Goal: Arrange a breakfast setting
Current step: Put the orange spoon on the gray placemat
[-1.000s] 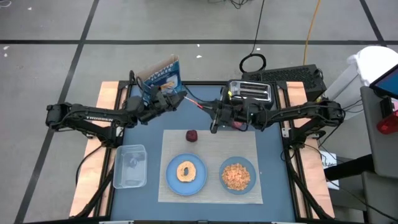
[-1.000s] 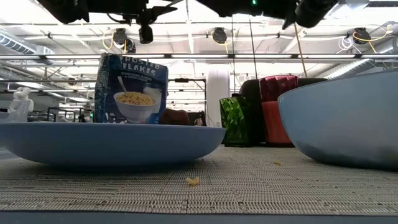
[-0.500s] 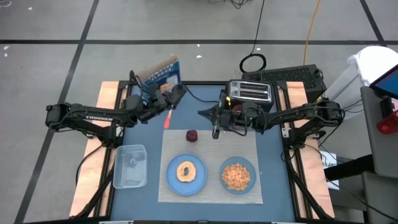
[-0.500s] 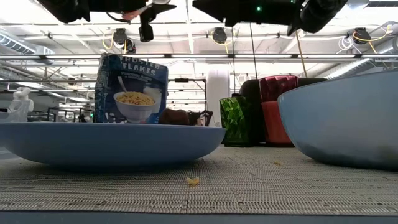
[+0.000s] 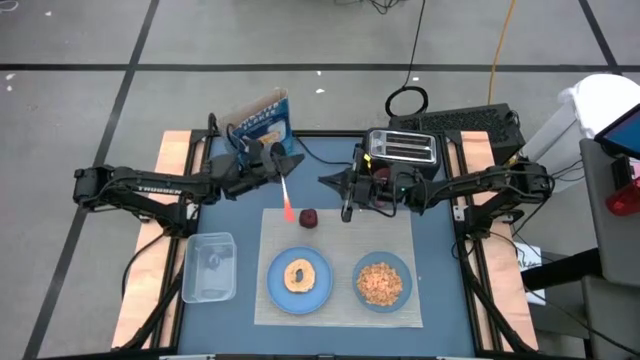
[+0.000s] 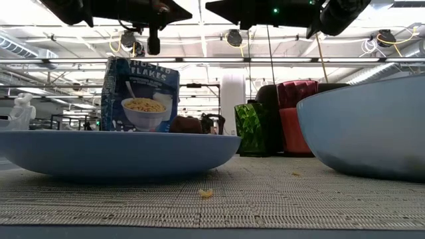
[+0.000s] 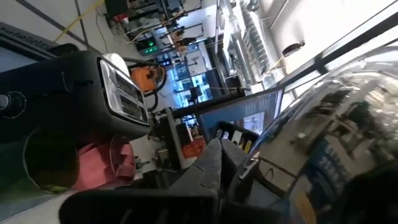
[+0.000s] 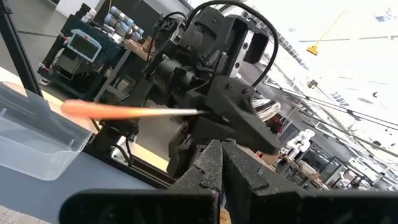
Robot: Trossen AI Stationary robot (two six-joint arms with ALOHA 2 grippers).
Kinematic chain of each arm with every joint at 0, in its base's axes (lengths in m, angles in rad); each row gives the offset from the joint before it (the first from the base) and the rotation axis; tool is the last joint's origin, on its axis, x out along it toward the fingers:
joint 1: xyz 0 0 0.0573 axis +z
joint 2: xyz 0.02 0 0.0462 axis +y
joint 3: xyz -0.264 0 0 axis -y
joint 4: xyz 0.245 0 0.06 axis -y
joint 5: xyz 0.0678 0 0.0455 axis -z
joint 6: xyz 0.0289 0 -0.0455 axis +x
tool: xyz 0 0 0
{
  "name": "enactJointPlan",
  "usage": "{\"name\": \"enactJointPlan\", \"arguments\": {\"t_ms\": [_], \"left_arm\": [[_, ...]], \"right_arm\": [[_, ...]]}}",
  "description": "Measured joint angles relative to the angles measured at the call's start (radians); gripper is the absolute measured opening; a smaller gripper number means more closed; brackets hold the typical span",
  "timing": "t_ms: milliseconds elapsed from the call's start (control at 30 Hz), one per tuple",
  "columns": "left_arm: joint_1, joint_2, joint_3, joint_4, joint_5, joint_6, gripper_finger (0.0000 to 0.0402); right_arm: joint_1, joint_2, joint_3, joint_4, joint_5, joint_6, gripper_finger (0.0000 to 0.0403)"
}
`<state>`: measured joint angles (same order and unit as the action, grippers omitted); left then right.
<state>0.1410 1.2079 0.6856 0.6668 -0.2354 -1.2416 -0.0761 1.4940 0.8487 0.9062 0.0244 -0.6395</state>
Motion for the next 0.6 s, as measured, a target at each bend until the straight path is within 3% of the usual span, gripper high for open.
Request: {"name": "enactJointPlan", "arguments": {"t_ms": [233, 600], "left_arm": [[-0.002, 0.0, 0.0, 0.0, 0.049, 0.002, 0.0005], [-0.041, 0.001, -0.001, -0.117, 0.116, -0.01, 0.0004]], "right_arm": [[0.0, -0.001, 0.001, 0.0, 0.0, 0.058, 0.0], [0.0, -0.001, 0.001, 0.002, 0.0, 0.494, 0.0]]}}
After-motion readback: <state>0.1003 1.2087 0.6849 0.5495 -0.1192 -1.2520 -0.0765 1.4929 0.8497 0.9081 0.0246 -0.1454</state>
